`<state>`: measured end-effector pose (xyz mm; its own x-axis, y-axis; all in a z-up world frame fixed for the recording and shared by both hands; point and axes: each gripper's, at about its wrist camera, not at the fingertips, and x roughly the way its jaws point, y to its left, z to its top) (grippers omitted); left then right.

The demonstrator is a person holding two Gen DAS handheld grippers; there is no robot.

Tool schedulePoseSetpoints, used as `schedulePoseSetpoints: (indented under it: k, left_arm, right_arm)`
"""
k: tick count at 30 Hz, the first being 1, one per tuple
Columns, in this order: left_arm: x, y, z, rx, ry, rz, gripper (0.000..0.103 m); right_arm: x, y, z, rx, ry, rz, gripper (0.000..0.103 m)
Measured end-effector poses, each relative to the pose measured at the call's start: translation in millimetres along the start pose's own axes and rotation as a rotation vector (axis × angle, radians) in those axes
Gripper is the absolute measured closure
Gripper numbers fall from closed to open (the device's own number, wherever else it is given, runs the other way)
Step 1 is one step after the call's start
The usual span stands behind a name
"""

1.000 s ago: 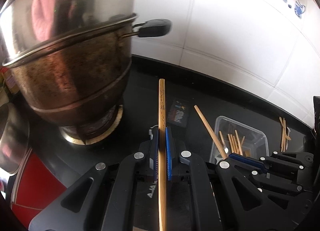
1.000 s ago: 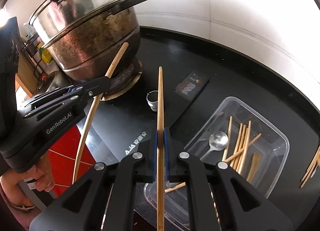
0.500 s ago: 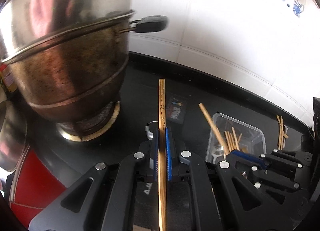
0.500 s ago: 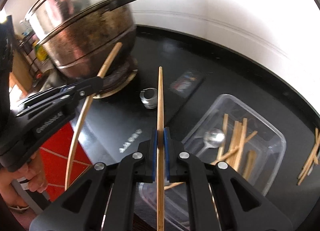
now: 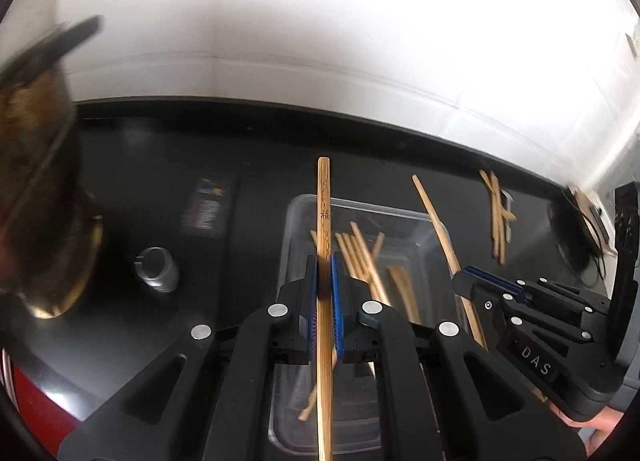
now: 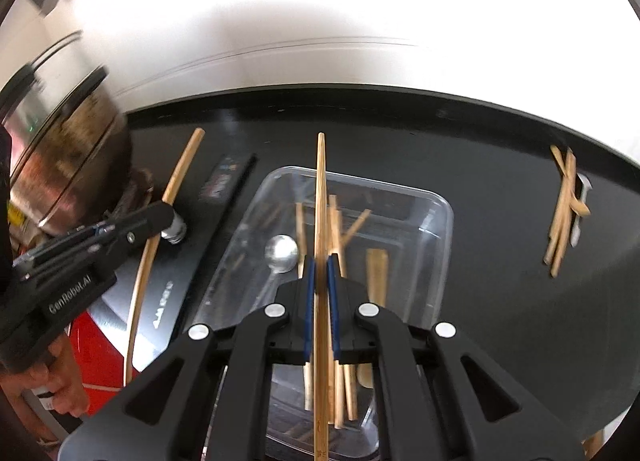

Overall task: Organize utensils
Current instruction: 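Open both grippers to release the chopsticks into the bin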

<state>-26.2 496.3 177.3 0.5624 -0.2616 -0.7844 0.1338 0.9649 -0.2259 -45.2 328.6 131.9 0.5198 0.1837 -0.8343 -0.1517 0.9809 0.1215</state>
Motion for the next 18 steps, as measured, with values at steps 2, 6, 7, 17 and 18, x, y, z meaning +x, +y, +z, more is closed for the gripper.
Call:
schedulePoseSetpoints:
  k: [2, 6, 7, 17, 18]
  left_arm:
    - [6.4, -4.9, -0.7, 0.013, 0.021, -0.019, 0.097]
    - [17.8, -7.3, -3.0, 0.022, 0.062, -0.030, 0.097]
    - [24.6, -7.6, -2.4, 0.023, 0.086, -0.032, 0.097]
    - [14.3, -10.0, 9.0, 0.065, -0.028, 0.128, 0.006]
    - [14.9, -13.2, 9.4, 0.064, -0.029, 0.127, 0.006]
  right_arm:
    - [1.4, -7.3, -1.1, 0.023, 0.001, -0.002, 0.096]
    - [9.5, -15.5, -0.5, 0.077, 0.018, 0.029, 0.096]
    - [12.4, -18.2, 2.4, 0.081, 0.028, 0.033, 0.096]
    - [-44.3, -66.6, 18.8, 0.179, -0.284, -0.183, 0.006]
    - [-47.4, -70.5, 17.0, 0.177, -0.294, -0.215, 0.006]
